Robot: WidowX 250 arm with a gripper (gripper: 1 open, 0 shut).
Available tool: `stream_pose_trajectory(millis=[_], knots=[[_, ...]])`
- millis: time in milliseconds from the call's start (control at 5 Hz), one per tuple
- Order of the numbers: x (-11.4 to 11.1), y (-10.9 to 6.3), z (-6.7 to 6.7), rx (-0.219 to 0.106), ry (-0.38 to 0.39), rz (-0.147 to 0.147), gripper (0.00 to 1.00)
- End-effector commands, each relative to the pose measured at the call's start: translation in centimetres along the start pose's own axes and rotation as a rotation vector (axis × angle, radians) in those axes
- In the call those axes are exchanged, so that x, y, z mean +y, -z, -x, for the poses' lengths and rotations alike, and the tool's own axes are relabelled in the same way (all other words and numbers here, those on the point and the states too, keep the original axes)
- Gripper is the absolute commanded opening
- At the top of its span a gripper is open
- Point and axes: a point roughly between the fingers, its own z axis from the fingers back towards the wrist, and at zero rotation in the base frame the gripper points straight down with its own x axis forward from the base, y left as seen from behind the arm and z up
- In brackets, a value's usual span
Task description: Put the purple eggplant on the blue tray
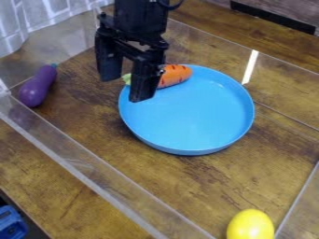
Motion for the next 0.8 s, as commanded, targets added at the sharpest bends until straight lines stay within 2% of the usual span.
stream_pose_trajectory(millis=[0, 600], knots=[[0.77, -0.53, 0.04, -0.026, 0.003, -0.006, 1.00], [1.60, 0.23, 0.11, -0.015, 0.042, -0.002, 1.00]])
